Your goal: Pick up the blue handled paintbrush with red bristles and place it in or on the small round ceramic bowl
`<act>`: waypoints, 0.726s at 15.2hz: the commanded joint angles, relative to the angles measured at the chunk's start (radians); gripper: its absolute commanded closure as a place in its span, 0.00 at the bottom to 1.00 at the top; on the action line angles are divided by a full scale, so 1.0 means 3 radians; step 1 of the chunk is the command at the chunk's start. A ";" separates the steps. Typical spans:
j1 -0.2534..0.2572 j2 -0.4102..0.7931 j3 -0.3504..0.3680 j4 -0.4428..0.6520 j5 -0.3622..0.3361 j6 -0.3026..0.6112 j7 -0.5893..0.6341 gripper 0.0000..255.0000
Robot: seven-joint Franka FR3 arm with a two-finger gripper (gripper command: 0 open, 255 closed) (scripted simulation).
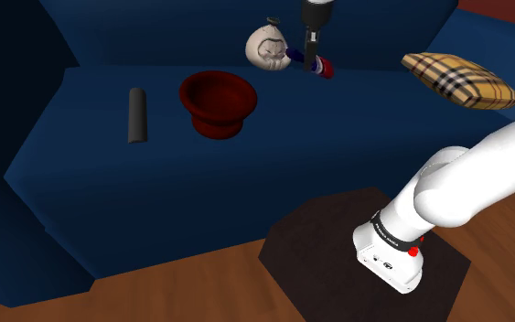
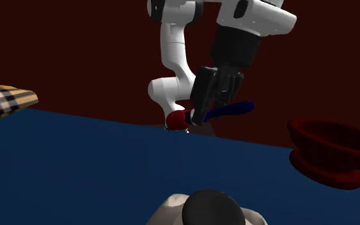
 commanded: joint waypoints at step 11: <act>-0.0004 0.0100 0.0019 0.0632 0.0005 -0.0518 -0.0124 1.00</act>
